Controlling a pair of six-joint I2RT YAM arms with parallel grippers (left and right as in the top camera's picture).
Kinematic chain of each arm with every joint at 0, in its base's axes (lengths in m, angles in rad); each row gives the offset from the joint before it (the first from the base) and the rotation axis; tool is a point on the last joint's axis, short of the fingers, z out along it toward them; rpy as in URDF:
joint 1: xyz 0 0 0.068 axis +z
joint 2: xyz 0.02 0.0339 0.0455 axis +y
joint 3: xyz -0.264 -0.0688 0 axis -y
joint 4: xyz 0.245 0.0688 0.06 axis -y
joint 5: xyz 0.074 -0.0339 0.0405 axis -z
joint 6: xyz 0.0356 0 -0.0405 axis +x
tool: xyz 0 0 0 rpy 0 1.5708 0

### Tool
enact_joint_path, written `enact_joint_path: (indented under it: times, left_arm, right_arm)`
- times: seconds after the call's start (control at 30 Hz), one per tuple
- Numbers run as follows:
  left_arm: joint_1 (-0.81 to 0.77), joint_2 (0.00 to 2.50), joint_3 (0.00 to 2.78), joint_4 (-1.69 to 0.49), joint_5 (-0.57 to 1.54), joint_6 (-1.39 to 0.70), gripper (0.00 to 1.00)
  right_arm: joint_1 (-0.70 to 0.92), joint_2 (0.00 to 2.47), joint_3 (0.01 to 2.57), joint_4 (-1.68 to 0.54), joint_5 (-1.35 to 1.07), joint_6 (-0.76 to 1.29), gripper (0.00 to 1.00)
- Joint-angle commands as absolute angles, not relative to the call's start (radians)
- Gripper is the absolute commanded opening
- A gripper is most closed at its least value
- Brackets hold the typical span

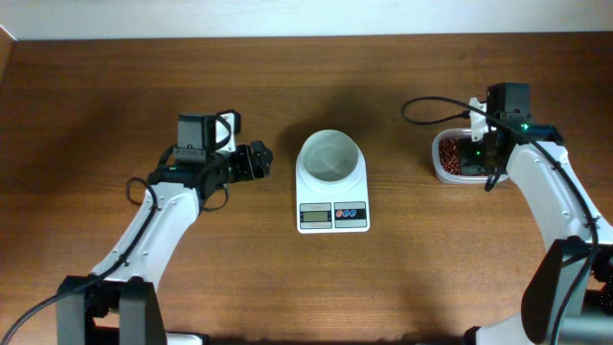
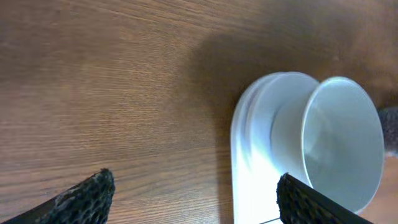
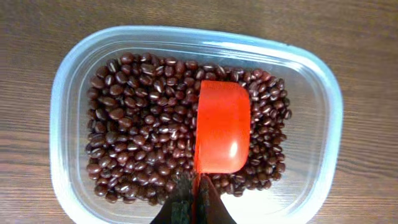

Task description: Scoop item into bowl and weigh 50g on scale

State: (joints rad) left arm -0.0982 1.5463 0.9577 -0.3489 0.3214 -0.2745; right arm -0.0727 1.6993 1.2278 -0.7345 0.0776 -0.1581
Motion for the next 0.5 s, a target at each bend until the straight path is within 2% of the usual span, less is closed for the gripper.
enact_joint_path:
  times: [0.0, 0.03, 0.1, 0.13, 0.2, 0.27, 0.3, 0.47]
  left_arm:
    - [-0.191, 1.519, 0.972, -0.359, 0.236, -0.203, 0.84]
    - [-0.212, 1.519, 0.971, -0.363, 0.213, -0.203, 0.84]
    - [-0.277, 1.519, 0.973, -0.386, 0.167, -0.204, 0.76]
    - [-0.339, 1.519, 1.006, -0.466, 0.110, -0.216, 0.68]
    - [-0.398, 1.519, 1.094, -0.599, 0.070, -0.223, 0.59]
    - [-0.448, 1.519, 1.233, -0.748, 0.074, -0.223, 0.24]
    - [-0.464, 1.519, 1.263, -0.780, 0.074, -0.223, 0.01]
    - [-0.500, 1.519, 1.269, -0.767, 0.204, -0.221, 0.00]
  right_arm:
    - [-0.104, 1.706, 1.250, -0.748, 0.003, -0.102, 0.04]
    - [-0.120, 1.706, 1.250, -0.749, -0.034, -0.103, 0.04]
    - [-0.162, 1.706, 1.250, -0.749, -0.125, -0.105, 0.04]
    - [-0.176, 1.706, 1.250, -0.749, -0.153, -0.114, 0.04]
    - [-0.184, 1.706, 1.250, -0.749, -0.177, -0.122, 0.04]
    - [-0.184, 1.706, 1.250, -0.750, -0.177, -0.122, 0.04]
    - [-0.184, 1.706, 1.250, -0.759, -0.177, -0.122, 0.04]
    - [-0.184, 1.706, 1.250, -0.764, -0.176, -0.122, 0.04]
